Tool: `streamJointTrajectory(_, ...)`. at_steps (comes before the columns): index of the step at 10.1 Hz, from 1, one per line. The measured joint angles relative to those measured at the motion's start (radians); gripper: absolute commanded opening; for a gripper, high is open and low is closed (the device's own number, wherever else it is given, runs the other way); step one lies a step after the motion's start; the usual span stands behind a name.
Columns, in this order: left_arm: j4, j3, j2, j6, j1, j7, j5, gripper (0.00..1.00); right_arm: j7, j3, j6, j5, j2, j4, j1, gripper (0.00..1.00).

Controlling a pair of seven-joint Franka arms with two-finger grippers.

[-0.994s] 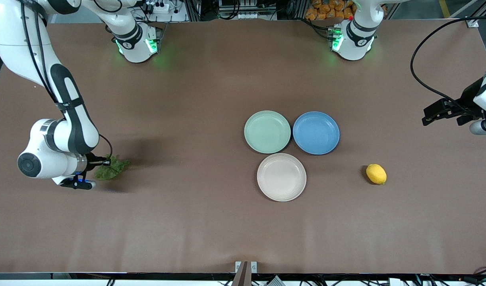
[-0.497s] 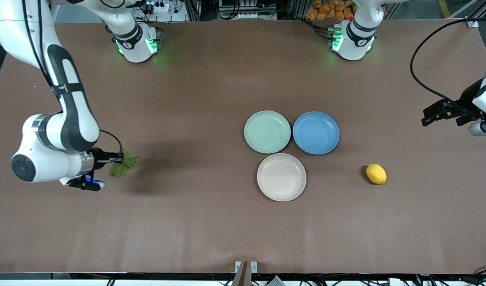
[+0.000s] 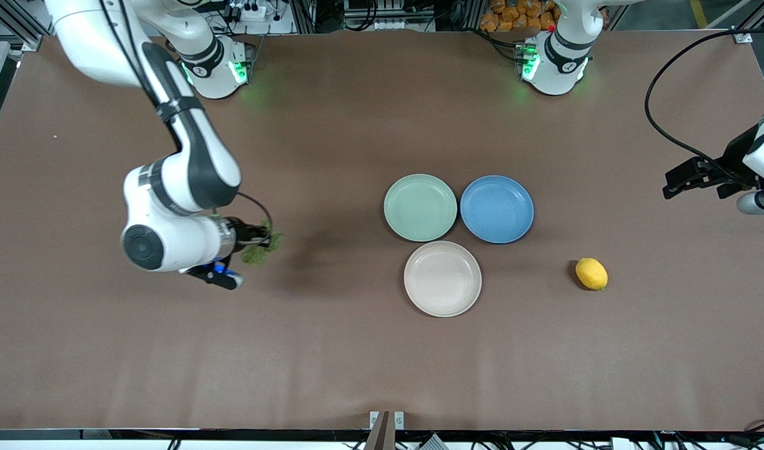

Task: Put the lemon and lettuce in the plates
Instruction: 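Carry the lettuce over the green plate while the left gripper reaches the lemon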

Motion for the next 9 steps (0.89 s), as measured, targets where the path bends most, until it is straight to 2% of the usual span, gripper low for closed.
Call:
streamJointTrajectory(3, 0.0, 0.0, 0.0, 0.0, 0.0, 0.0, 0.0, 1.0, 0.132, 0.023, 0.002, 0.007, 0.0, 0.027, 0.061, 0.0)
streamJointTrajectory(6, 0.0, 0.0, 0.001, 0.0, 0.001, 0.0, 0.0, 1.0, 0.262, 0.025, 0.042, 0.063, 0.0, 0.043, 0.149, 0.0)
streamJointTrajectory(9, -0.009, 0.001, 0.051, 0.047, 0.027, 0.0, 0.0, 1.0, 0.386, 0.026, 0.103, 0.081, 0.001, 0.061, 0.236, 0.0)
